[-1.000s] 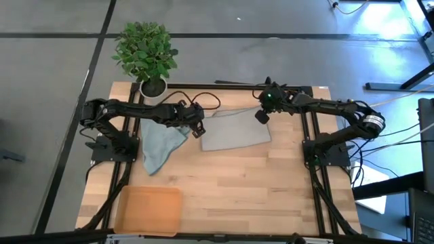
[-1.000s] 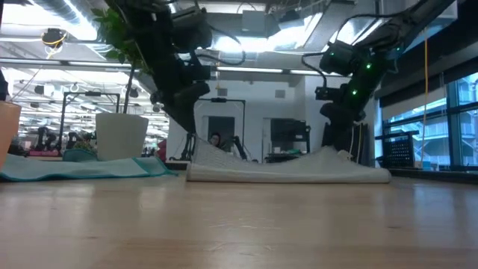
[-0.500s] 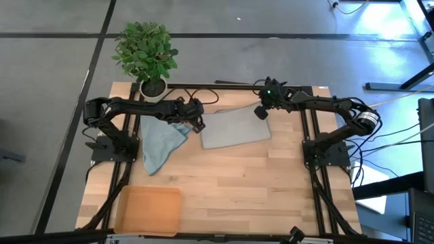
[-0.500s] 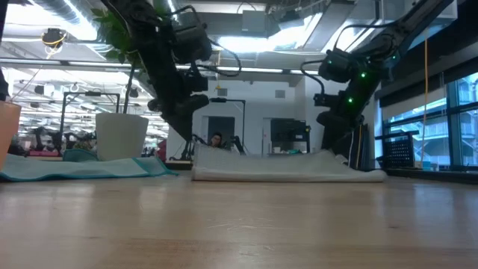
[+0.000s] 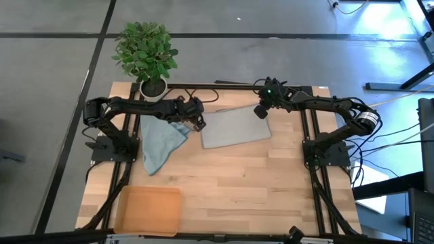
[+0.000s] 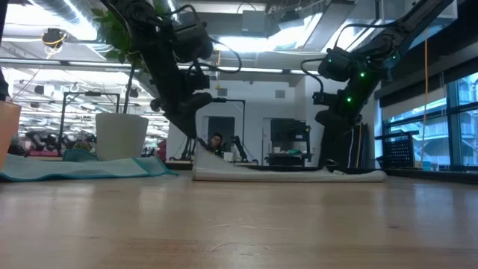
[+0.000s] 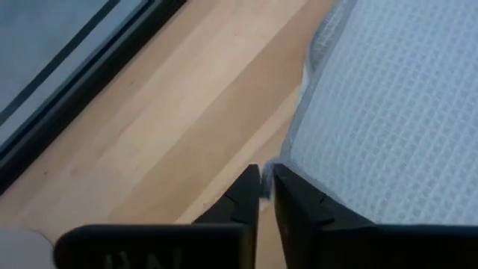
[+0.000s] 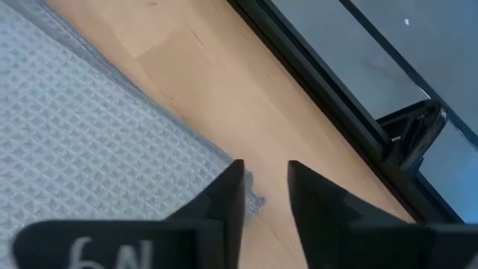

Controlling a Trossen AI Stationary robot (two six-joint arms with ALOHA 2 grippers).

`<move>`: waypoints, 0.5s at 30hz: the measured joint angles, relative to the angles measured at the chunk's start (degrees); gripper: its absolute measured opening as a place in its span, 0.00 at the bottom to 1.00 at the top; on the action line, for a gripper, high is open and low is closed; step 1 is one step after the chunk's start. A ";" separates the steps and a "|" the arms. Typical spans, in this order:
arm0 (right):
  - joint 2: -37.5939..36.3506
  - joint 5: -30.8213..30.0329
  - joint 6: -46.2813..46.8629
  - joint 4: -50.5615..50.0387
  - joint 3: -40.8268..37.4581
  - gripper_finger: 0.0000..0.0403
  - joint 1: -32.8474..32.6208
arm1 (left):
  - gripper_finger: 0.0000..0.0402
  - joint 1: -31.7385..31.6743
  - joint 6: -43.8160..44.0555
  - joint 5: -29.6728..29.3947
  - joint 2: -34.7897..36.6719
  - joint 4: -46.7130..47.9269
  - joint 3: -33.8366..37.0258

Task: Roll microfiber towels into tight, uniform cylinder then place into a basket
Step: Fold the gray microfiber towel

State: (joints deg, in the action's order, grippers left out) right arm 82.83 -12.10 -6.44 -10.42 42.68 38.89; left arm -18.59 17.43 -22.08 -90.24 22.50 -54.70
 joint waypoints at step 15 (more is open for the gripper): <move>-0.13 32.28 4.76 -20.05 5.77 0.44 -5.18 | 0.19 0.29 -5.90 19.59 -2.69 -3.73 0.00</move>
State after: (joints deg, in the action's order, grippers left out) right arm 82.70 20.18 -1.67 -30.47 48.45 33.71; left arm -18.30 11.53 -2.49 -92.93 18.78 -54.70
